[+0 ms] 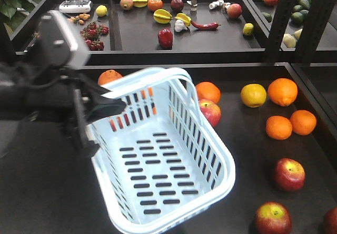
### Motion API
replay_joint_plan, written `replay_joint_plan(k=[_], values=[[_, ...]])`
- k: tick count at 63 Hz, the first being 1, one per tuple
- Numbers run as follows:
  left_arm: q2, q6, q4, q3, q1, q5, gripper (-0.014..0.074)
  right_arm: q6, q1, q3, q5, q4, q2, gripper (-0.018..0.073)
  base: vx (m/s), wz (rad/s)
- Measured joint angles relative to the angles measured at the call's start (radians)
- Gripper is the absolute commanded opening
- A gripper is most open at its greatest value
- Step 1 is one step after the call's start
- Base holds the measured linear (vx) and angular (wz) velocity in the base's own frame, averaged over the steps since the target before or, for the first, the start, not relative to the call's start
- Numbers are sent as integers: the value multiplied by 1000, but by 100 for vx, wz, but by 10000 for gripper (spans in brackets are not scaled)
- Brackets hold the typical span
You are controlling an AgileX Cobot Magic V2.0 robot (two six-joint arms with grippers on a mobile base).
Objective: Pick three apples into basket with both arms
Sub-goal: 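Lower the light-blue basket onto the table with the left gripper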
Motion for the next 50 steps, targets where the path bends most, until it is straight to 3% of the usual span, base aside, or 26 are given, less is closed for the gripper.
replay_joint_plan(k=[25, 50], values=[[383, 152, 7, -260, -1, 152, -6, 0, 0, 0, 0, 0, 0, -5, 0, 0], [483, 235, -3, -298, -1, 148, -6, 0, 0, 0, 0, 0, 0, -5, 0, 0]])
